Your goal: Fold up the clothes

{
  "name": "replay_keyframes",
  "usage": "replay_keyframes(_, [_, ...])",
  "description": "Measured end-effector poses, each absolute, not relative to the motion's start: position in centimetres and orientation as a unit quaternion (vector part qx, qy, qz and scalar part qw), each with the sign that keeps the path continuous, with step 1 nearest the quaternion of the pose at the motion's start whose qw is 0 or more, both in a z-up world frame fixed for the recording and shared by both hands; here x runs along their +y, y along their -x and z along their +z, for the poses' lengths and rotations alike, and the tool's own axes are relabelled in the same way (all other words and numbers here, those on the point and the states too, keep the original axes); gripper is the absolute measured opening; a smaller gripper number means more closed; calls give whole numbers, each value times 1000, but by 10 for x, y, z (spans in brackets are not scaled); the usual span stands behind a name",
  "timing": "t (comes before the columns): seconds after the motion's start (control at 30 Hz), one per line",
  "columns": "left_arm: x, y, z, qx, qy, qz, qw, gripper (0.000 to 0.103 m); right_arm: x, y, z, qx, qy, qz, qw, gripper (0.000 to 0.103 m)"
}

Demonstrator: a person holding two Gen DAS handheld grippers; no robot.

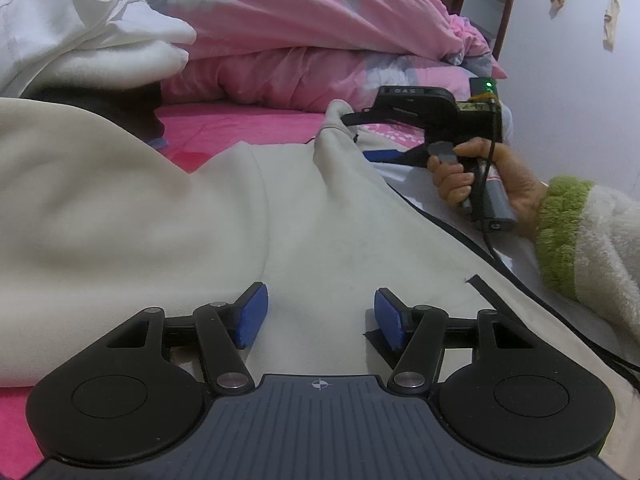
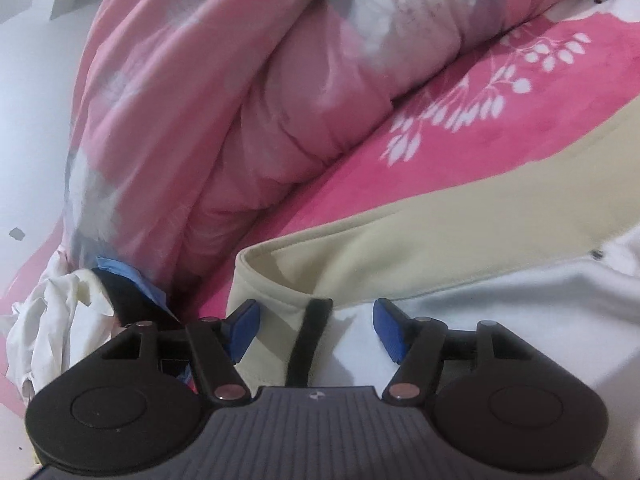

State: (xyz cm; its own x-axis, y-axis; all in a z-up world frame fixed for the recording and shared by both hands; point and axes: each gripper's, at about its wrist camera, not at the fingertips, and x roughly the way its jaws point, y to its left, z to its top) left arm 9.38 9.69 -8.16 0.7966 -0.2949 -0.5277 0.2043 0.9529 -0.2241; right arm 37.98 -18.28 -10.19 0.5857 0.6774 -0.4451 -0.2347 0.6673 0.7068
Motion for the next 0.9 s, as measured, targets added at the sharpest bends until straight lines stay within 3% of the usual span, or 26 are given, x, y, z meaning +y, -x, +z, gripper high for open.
replay_keyframes(0.07, [97, -93, -81, 290, 78, -133, 945, 60, -176, -379, -101, 358, -289, 276, 844, 59])
replay_keyframes(0.13, [97, -93, -81, 290, 78, -133, 944, 61, -170, -378, -101, 352, -278, 279, 849, 44])
replay_keyframes(0.47, [96, -92, -82, 290, 80, -135, 944, 61, -172, -378, -112, 358, -330, 297, 822, 42])
replay_keyframes(0.53, [97, -93, -82, 290, 81, -135, 944, 61, -173, -374, -108, 347, -321, 302, 828, 24])
replay_keyframes(0.73, [98, -93, -81, 289, 82, -135, 944, 61, -180, -350, -79, 308, -298, 296, 854, 14])
replay_keyframes(0.9, [98, -91, -80, 287, 84, -132, 945, 61, -153, -318, -30, 255, -111, 222, 935, 12])
